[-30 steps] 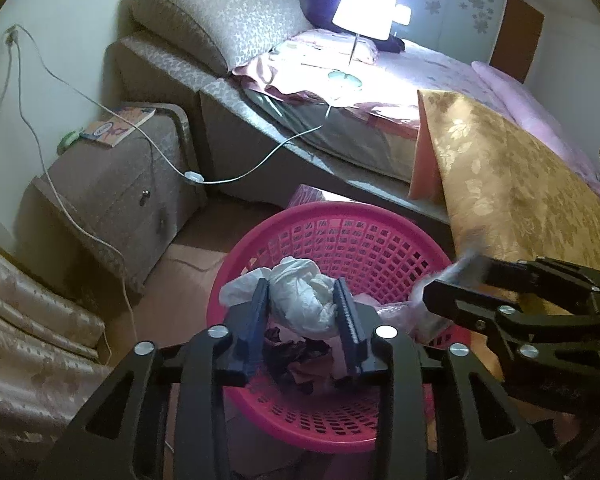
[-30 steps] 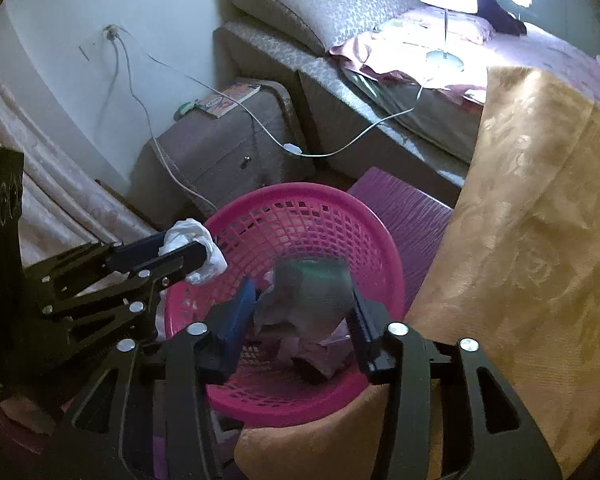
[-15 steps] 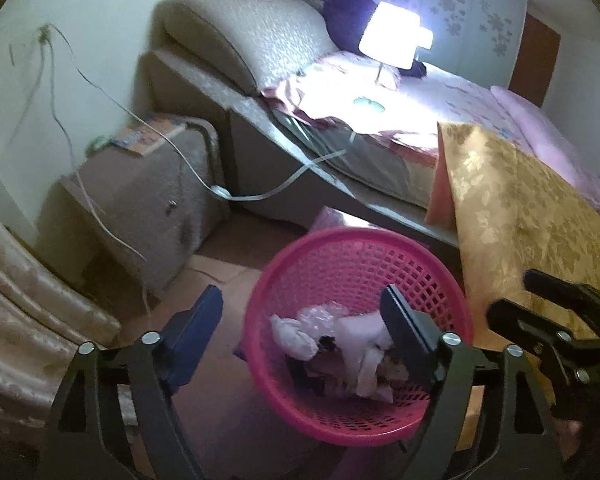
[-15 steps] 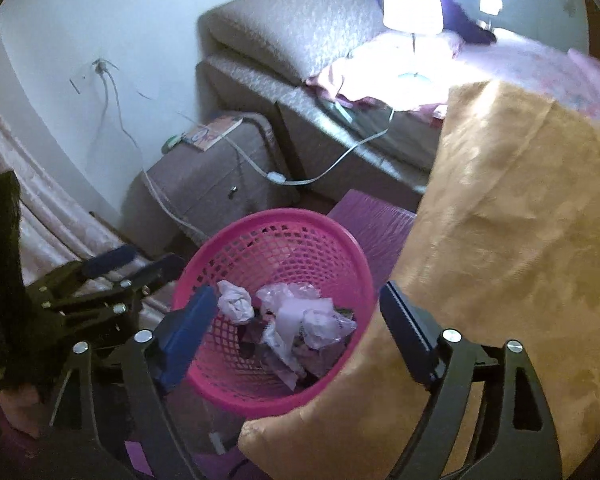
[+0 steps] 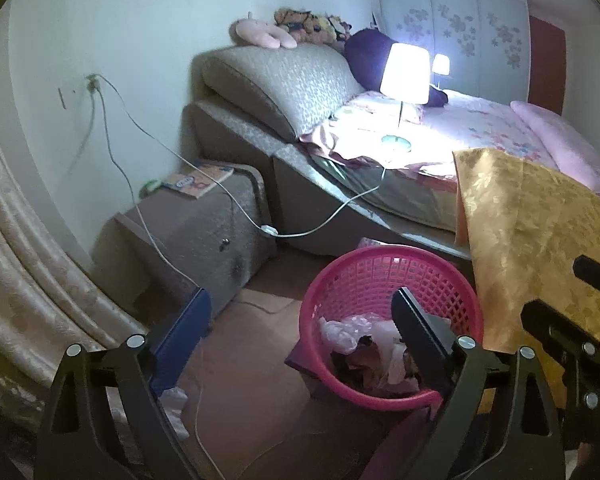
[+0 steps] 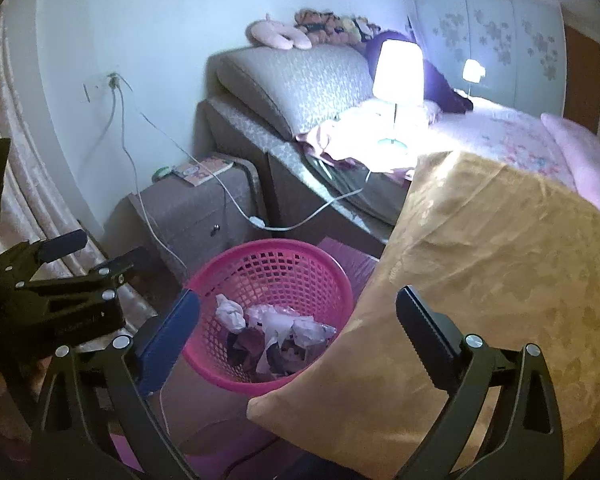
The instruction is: Collect trash
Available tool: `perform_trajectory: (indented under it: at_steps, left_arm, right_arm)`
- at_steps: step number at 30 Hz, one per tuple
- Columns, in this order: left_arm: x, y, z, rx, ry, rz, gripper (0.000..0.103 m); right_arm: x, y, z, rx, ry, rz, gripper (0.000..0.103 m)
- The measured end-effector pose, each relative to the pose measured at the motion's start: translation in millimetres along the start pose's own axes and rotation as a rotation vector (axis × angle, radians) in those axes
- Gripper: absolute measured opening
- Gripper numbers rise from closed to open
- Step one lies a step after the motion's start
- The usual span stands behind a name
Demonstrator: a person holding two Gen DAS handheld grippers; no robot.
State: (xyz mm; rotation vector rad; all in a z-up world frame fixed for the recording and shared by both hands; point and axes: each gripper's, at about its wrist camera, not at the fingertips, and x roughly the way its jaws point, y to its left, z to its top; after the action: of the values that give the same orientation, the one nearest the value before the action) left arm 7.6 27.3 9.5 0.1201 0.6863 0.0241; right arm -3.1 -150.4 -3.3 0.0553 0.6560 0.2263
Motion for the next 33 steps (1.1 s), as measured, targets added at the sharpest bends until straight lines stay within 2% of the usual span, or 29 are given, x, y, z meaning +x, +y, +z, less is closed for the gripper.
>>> perform_trajectory:
  at_steps: [9,33]
  left_arm:
    - [-8,5,-3,-0.029,-0.02,-0.009,0.091]
    - [-5,-1,-11,-0.013,-0.011,-0.02,0.091]
  right_arm:
    - [-8,2,-6,-0.002,-0.015,-0.012,0.096]
    - [-12,6,-11,-0.005,-0.012,-0.012,0.096]
